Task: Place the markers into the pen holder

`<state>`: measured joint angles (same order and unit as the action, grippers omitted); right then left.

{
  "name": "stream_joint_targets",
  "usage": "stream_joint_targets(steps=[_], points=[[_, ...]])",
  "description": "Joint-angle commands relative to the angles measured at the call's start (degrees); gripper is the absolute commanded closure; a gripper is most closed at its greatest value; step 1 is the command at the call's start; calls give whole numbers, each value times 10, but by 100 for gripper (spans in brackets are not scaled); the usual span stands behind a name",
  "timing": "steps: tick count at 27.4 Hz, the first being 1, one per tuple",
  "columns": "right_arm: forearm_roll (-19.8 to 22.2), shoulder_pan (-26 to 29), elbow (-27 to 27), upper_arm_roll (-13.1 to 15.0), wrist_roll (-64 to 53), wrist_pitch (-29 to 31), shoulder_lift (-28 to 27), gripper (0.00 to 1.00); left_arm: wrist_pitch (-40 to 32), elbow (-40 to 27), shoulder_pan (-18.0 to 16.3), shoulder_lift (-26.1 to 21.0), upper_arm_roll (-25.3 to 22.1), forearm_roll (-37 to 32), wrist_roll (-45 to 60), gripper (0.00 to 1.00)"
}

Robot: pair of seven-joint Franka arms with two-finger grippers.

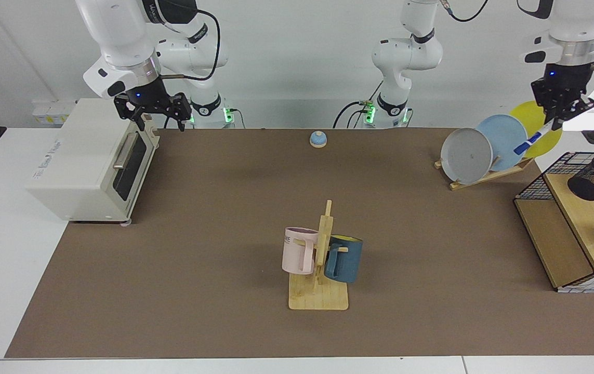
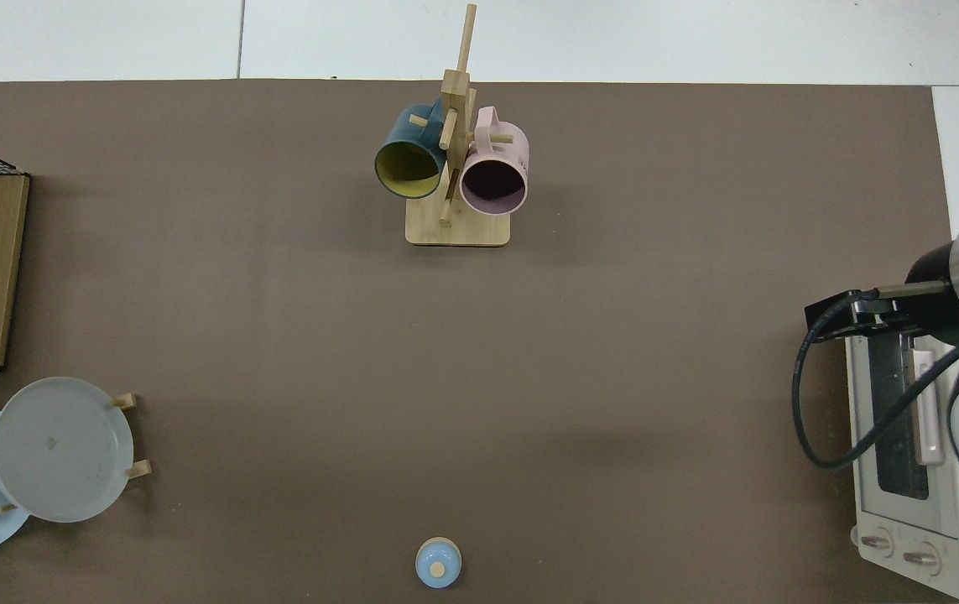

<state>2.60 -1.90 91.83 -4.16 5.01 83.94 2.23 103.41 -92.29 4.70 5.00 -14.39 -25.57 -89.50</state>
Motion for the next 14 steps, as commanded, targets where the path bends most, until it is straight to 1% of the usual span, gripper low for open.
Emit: stream_joint_targets(steps=[1, 5, 9, 14], points=[[-5, 4, 15, -2, -14, 16, 11, 0, 56, 31, 14, -36, -62, -41, -113, 100], [-5, 4, 15, -2, -14, 16, 11, 0, 95, 30, 14, -47, -78, -90, -159, 100], [-5, 4, 15, -2, -14, 16, 11, 0, 119, 31, 14, -58, -96, -120, -197, 100], [-5, 4, 15, -2, -14, 16, 11, 0, 150, 30, 14, -84, -116, -153, -200, 100]])
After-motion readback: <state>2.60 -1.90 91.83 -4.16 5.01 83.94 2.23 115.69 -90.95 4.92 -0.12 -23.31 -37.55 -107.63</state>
